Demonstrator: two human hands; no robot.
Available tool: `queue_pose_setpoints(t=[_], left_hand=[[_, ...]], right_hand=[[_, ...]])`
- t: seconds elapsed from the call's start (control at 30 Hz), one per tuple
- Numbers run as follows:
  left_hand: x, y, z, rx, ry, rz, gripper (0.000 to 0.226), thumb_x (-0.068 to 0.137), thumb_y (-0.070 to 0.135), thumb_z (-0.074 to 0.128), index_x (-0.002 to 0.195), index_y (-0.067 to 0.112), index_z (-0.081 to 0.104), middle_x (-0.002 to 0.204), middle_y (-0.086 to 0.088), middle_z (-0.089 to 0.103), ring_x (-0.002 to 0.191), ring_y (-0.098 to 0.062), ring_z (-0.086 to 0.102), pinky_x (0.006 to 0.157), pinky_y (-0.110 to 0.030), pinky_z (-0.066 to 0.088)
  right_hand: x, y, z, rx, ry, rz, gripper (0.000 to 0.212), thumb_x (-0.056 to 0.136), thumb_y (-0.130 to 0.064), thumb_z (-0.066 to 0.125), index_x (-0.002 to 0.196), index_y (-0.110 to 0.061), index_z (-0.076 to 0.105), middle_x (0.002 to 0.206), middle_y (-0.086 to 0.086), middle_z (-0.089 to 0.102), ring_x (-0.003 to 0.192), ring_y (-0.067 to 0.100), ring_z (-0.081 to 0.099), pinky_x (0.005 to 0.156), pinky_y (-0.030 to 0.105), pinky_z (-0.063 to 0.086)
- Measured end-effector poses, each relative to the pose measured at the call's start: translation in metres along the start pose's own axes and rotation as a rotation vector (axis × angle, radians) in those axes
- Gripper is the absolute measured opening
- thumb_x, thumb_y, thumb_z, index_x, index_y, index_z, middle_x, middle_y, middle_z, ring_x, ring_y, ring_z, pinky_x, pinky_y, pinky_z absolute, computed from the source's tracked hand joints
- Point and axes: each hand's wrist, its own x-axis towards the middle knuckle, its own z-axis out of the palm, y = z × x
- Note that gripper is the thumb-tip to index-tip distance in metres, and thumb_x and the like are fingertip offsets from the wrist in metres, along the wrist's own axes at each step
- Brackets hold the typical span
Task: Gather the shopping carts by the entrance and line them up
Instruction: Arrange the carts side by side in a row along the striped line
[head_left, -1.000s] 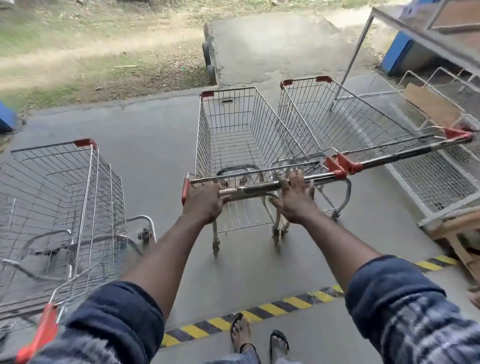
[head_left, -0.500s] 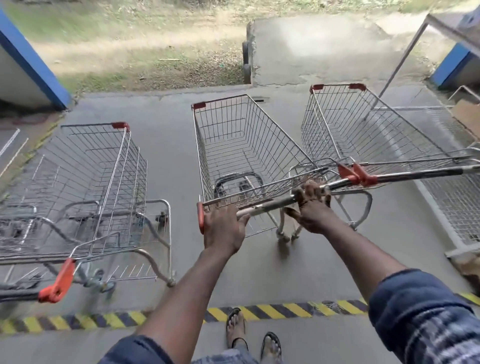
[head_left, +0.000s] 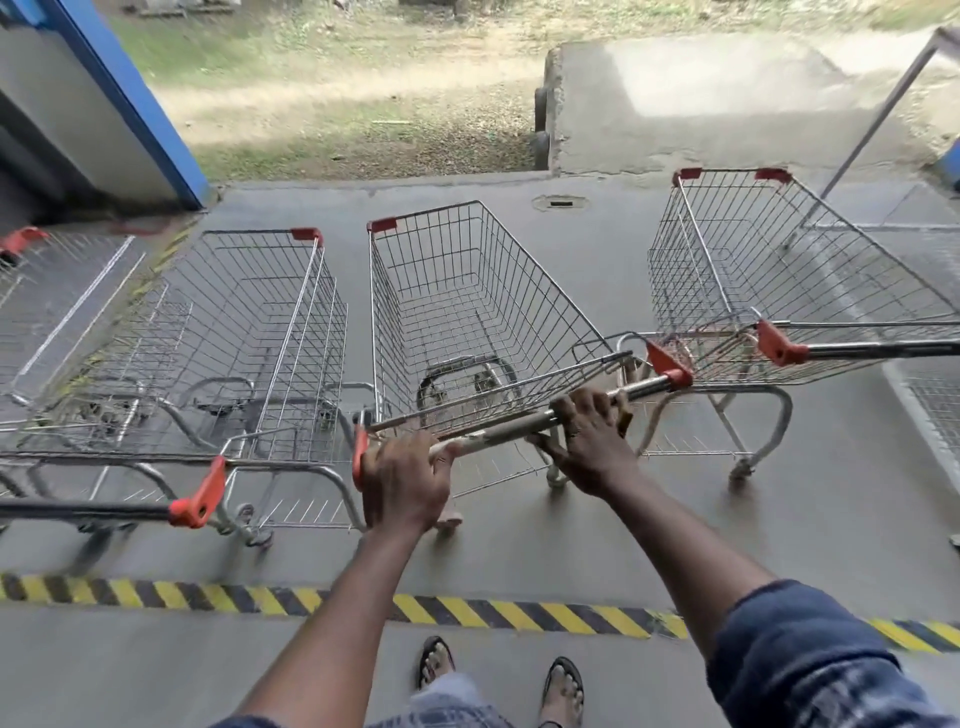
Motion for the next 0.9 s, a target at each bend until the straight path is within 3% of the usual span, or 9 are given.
queue_pose_setpoints(t=[0.1, 0.27, 0.4, 0.53, 0.7, 0.9], left_hand=[[0.012, -0.057, -0.005, -0.069, -0.025, 0.012, 0.037, 0.094, 0.053, 0.039, 0.085, 0.025, 0.061, 0.074, 0.004, 0.061, 0.074, -0.023, 0.057, 0.088, -0.040, 0.025], [0.054, -0.150, -0.022, -0.035, -0.162, 0.073, 0.045, 0.089, 0.051, 0.024, 0.098, 0.030, 0.062, 0.088, 0.010, 0.065, 0.090, -0.017, 0.060, 0.111, -0.044, 0.013], [0.086, -0.193, -0.030, -0.021, -0.211, 0.117, 0.036, 0.094, 0.052, 0.030, 0.093, 0.033, 0.062, 0.085, 0.019, 0.058, 0.089, -0.009, 0.054, 0.119, -0.047, 0.004], [0.109, -0.215, -0.034, -0.072, -0.234, 0.144, 0.022, 0.099, 0.043, 0.041, 0.083, 0.037, 0.055, 0.082, 0.018, 0.057, 0.093, -0.013, 0.058, 0.120, -0.048, -0.003], [0.132, -0.215, -0.035, -0.158, -0.338, 0.113, 0.026, 0.097, 0.044, 0.043, 0.100, 0.029, 0.064, 0.104, 0.000, 0.065, 0.109, -0.027, 0.053, 0.108, -0.049, 0.019], [0.152, -0.192, -0.031, -0.120, -0.373, 0.043, 0.020, 0.100, 0.038, 0.043, 0.097, 0.023, 0.056, 0.112, -0.003, 0.058, 0.114, -0.028, 0.047, 0.109, -0.050, 0.021]], right_hand=[[0.000, -0.043, 0.019, -0.022, 0.049, -0.016, 0.050, 0.091, -0.075, 0.035, 0.121, -0.035, 0.044, 0.127, -0.004, 0.040, 0.132, 0.022, 0.026, 0.116, 0.052, 0.002], [0.018, -0.109, 0.044, -0.112, 0.109, -0.052, 0.048, 0.093, -0.070, 0.031, 0.117, -0.035, 0.053, 0.115, -0.005, 0.052, 0.117, 0.025, 0.046, 0.105, 0.045, 0.021], [0.033, -0.148, 0.063, -0.130, 0.163, -0.035, 0.046, 0.094, -0.068, 0.035, 0.114, -0.033, 0.056, 0.111, -0.003, 0.054, 0.112, 0.025, 0.048, 0.099, 0.044, 0.025], [0.048, -0.169, 0.069, -0.120, 0.160, 0.007, 0.043, 0.094, -0.067, 0.037, 0.113, -0.033, 0.055, 0.110, -0.003, 0.054, 0.110, 0.024, 0.044, 0.098, 0.045, 0.029], [0.064, -0.172, 0.063, -0.127, 0.103, 0.044, 0.042, 0.095, -0.068, 0.034, 0.114, -0.035, 0.049, 0.113, -0.002, 0.051, 0.112, 0.024, 0.042, 0.100, 0.046, 0.030], [0.092, -0.158, 0.049, -0.136, -0.006, 0.112, 0.052, 0.092, -0.072, 0.027, 0.119, -0.034, 0.050, 0.117, 0.003, 0.049, 0.117, 0.027, 0.041, 0.102, 0.044, 0.024]])
